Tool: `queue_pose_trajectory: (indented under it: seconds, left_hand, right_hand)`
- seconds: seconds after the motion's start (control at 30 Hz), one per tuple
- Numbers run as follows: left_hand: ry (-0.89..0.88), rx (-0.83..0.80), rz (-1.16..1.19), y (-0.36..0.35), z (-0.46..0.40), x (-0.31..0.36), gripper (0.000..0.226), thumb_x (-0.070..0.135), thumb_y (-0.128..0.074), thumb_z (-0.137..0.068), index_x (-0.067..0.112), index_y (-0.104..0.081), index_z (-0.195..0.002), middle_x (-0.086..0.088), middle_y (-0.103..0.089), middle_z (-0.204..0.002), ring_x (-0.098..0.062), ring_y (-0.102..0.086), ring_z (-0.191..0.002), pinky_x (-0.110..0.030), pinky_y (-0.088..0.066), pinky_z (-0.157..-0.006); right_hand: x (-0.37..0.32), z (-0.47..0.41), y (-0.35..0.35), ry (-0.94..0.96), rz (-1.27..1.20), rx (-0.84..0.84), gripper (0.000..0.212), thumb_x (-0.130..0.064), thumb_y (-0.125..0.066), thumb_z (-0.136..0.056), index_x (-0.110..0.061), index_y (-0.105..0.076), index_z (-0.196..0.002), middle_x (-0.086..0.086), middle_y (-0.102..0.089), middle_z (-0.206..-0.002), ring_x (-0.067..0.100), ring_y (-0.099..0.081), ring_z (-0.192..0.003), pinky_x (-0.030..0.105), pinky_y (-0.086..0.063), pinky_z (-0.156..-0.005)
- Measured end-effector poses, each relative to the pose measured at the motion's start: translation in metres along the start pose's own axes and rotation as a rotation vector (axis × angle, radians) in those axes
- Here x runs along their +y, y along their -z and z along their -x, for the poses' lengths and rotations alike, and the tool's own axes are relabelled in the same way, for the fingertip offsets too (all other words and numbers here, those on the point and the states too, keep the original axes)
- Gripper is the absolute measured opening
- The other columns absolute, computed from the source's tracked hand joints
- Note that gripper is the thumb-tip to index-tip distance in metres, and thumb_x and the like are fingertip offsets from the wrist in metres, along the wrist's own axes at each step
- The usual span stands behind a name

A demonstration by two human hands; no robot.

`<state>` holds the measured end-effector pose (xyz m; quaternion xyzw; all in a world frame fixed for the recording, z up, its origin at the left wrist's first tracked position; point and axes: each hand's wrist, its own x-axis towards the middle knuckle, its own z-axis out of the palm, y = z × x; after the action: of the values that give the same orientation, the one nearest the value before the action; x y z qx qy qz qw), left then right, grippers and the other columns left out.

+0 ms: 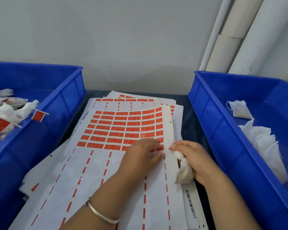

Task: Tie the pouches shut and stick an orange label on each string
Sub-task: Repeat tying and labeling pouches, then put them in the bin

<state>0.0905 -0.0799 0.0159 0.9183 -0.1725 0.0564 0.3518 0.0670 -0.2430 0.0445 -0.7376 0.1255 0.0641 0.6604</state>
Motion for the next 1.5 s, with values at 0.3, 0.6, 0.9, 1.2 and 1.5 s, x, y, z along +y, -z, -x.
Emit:
queue_pose_trajectory:
  seconds: [0.3,0.6,0.9,1.2,1.5]
  left_hand:
    - [0.012,0.031,0.052,0.003,0.002,0.004,0.035,0.039,-0.064,-0.084,0.028,-0.065,-0.117,0.015,-0.062,-0.121,-0.002,-0.054,-0.108,-0.015,-0.036,-0.094]
    - [-0.066,0.064,0.034,0.006,0.002,0.006,0.03,0.033,-0.065,-0.084,0.023,-0.069,-0.111,0.01,-0.067,-0.113,-0.004,-0.057,-0.1,-0.01,-0.035,-0.09]
    - [-0.139,0.114,0.005,0.006,0.0,0.006,0.025,0.033,-0.064,-0.085,0.022,-0.072,-0.106,0.008,-0.07,-0.105,0.002,-0.05,-0.088,-0.007,-0.033,-0.084]
    - [0.31,0.172,0.208,0.006,-0.006,0.007,0.009,0.033,-0.058,-0.09,0.03,-0.06,-0.081,0.016,-0.057,-0.081,-0.007,-0.056,-0.068,-0.008,-0.04,-0.059]
    - [0.71,0.432,0.793,0.023,-0.012,0.001,0.024,0.033,-0.051,-0.094,0.025,-0.062,-0.075,0.008,-0.063,-0.069,-0.011,-0.062,-0.07,-0.015,-0.039,-0.054]
  right_hand:
    - [0.001,0.004,-0.006,0.065,0.02,-0.01,0.016,-0.017,-0.07,-0.084,-0.022,-0.077,-0.071,-0.002,-0.076,-0.081,0.016,-0.073,-0.075,0.027,-0.057,-0.063]
    - [0.0,0.007,-0.01,0.191,0.126,0.003,0.023,-0.018,-0.068,-0.086,-0.031,-0.076,-0.069,-0.009,-0.074,-0.078,0.009,-0.07,-0.075,0.018,-0.054,-0.061]
    - [0.001,0.006,-0.01,0.251,0.194,0.006,0.023,-0.019,-0.068,-0.086,-0.034,-0.075,-0.071,-0.013,-0.073,-0.081,0.003,-0.068,-0.08,0.018,-0.052,-0.068]
    - [-0.001,0.005,-0.01,0.271,0.159,0.143,0.019,-0.016,-0.069,-0.085,-0.023,-0.07,-0.067,-0.016,-0.068,-0.086,0.004,-0.065,-0.083,0.016,-0.046,-0.068]
    - [-0.018,0.021,-0.008,0.28,-0.13,0.109,0.02,-0.021,-0.063,-0.087,-0.031,-0.072,-0.072,-0.013,-0.072,-0.074,0.007,-0.071,-0.07,0.018,-0.053,-0.053]
